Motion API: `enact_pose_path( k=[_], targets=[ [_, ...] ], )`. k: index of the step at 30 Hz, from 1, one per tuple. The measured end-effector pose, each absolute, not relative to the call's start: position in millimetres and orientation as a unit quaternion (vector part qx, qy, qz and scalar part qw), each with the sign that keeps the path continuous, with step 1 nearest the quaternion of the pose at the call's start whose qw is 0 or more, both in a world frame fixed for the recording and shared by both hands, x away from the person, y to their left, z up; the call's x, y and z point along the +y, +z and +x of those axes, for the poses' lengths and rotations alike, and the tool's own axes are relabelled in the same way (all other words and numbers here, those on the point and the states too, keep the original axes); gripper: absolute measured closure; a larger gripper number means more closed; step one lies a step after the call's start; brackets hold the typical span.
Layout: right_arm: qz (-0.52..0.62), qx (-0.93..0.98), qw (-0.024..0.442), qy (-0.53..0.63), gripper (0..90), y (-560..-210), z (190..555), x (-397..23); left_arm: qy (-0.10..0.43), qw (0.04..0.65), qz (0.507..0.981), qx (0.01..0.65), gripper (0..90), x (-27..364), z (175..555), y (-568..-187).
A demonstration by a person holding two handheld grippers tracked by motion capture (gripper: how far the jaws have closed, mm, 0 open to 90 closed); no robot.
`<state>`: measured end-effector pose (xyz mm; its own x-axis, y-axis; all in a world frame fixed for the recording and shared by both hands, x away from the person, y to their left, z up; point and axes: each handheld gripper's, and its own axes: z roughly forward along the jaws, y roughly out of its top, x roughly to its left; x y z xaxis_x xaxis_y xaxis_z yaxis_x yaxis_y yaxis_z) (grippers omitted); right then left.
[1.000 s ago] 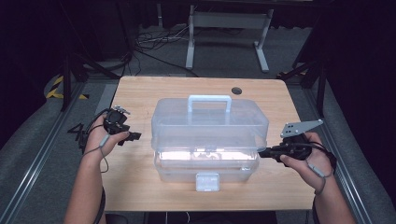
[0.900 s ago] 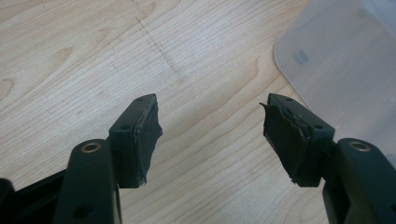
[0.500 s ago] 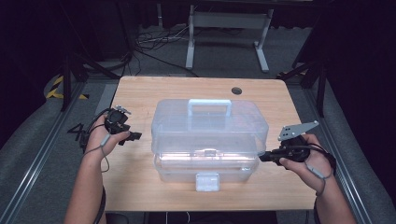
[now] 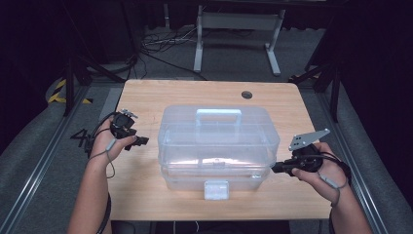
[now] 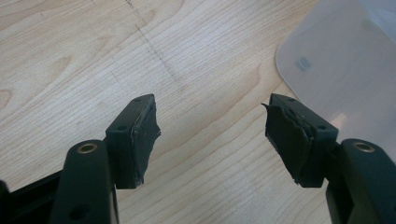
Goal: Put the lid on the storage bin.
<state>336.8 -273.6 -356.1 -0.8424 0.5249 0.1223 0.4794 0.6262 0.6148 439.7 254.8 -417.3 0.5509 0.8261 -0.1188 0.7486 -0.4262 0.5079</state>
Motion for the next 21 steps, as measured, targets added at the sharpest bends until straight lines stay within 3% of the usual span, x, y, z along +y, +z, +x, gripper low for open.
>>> enact_pose_path(
  k=[21],
  targets=[
    [0.269,0.922,0.014,0.279,90.0,-366.2,336.0,-269.7,0.070,0.259,0.841,0.470,34.1,254.6,443.6,-421.5]
  ],
)
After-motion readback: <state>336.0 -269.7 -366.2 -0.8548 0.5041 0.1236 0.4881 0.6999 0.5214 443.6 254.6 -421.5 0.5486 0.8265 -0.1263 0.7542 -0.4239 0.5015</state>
